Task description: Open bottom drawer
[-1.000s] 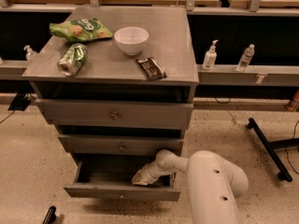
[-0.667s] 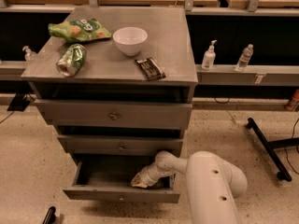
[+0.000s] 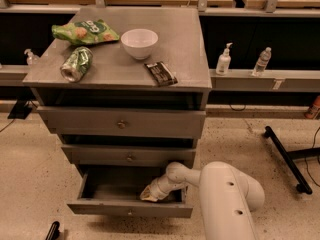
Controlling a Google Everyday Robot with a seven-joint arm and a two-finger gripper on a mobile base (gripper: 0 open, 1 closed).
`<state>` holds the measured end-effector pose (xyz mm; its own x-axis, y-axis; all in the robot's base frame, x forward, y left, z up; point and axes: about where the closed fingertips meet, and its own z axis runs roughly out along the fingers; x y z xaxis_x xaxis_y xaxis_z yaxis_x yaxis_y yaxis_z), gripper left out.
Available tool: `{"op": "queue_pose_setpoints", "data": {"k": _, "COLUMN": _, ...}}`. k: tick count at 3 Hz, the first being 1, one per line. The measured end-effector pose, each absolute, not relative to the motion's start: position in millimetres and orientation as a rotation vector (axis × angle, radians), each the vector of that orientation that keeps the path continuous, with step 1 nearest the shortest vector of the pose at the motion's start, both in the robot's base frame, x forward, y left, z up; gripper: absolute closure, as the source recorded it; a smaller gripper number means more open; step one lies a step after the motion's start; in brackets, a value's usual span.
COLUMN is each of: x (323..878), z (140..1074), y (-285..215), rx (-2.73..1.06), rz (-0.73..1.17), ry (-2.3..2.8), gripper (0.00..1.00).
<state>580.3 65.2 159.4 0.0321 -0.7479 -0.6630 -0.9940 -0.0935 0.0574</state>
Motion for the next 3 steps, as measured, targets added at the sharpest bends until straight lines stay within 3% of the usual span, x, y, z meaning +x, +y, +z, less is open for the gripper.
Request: {"op": "queue_pose_setpoints", "data": {"k": 3, "x": 577.2, "z": 167.2, "y": 59.5, "rx": -1.888, "rz": 0.748, "ry": 1.767, "gripper": 1.00}}
